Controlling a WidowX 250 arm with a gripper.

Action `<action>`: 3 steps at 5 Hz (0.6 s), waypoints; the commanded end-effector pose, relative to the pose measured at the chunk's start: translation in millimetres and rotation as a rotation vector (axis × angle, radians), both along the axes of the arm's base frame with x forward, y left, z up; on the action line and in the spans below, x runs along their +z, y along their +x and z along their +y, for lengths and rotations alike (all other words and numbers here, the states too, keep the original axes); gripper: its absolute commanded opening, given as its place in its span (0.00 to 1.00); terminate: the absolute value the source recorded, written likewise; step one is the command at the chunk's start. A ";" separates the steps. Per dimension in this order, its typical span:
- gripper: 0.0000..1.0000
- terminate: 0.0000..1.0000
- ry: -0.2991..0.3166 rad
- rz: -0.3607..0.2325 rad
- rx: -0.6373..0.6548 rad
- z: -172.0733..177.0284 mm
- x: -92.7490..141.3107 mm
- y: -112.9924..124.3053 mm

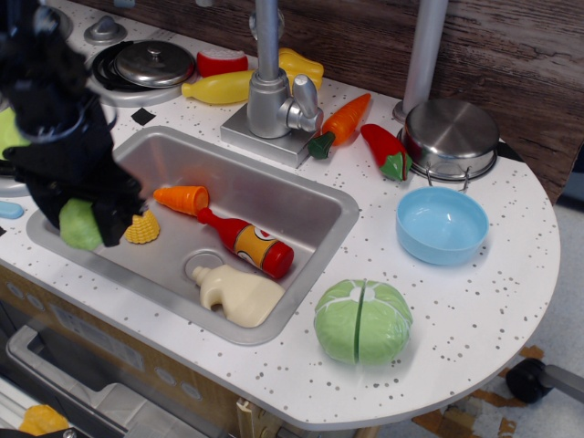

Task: Put broccoli in bowl

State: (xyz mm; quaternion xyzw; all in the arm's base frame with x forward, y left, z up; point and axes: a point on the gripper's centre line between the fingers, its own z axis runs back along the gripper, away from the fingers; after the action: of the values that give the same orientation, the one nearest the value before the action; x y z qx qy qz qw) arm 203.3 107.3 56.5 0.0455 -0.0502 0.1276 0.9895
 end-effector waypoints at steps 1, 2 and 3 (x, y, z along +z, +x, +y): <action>0.00 0.00 0.076 -0.078 -0.127 -63.2 38.3 23.8; 0.00 0.00 0.078 -0.084 -0.160 -104.4 45.6 36.2; 0.00 0.00 0.080 -0.107 -0.222 -134.1 54.0 55.3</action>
State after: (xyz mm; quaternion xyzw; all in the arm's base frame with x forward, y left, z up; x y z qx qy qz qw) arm 265.8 -35.0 106.2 0.0642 -0.0946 0.0010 0.9934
